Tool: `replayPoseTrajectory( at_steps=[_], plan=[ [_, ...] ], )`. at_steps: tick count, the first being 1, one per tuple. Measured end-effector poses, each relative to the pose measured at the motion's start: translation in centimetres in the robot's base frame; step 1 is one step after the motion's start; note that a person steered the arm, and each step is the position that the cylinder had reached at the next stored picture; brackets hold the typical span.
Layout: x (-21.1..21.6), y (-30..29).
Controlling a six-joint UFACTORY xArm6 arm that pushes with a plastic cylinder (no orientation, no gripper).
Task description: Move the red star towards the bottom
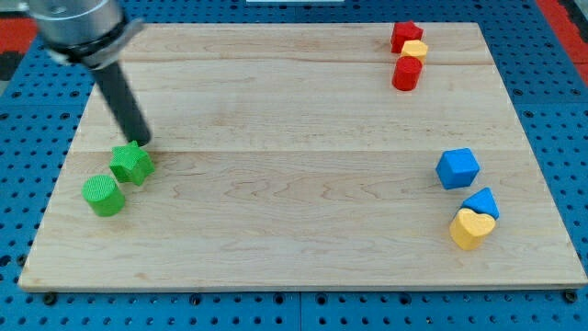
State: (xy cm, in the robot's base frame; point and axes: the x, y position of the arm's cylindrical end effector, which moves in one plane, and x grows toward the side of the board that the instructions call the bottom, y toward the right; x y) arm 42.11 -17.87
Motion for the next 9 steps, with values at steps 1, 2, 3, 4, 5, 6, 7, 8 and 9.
replayPoseTrajectory(
  at_steps=[1, 2, 3, 4, 5, 6, 7, 8, 9],
  plan=[
    [-0.3, 4.8],
    [0.2, 10.3],
    [0.6, 22.5],
    [0.5, 34.7],
    [-3.9, 43.0],
    [-10.4, 46.8],
    [-16.7, 47.0],
    [-18.5, 43.5],
    [-21.0, 38.2]
  ],
)
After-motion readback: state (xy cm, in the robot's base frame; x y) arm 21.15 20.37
